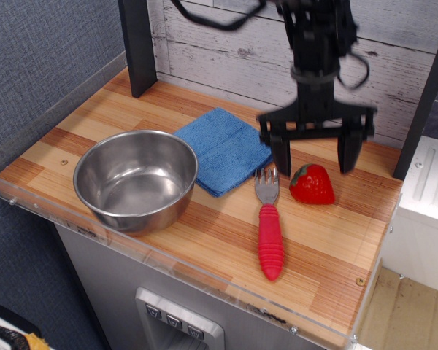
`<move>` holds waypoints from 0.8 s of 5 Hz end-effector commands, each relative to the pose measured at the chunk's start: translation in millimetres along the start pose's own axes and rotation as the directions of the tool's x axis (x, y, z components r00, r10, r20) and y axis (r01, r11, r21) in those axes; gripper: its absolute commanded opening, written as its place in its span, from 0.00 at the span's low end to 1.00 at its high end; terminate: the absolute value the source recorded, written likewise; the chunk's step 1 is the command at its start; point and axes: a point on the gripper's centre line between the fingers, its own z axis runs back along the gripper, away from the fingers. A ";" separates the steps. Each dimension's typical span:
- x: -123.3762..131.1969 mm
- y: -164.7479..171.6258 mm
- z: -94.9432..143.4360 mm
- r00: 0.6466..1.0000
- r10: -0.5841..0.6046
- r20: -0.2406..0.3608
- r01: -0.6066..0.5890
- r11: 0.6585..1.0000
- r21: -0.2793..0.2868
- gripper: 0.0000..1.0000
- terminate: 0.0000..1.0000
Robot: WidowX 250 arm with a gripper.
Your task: Pick up the strawberry and place it on the right of the blue cloth
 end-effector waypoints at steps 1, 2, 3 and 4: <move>0.9 0.8 99.7 0.976 0.002 0.218 0.029 0.990 -0.140 1.00 0.00; 7.4 12.5 137.1 0.951 0.055 0.304 -0.009 0.988 -0.151 1.00 0.00; 18.2 34.7 158.4 0.928 0.114 0.356 -0.063 0.986 -0.151 1.00 0.00; 26.5 54.5 162.7 0.916 0.162 0.366 -0.112 0.982 -0.154 1.00 1.00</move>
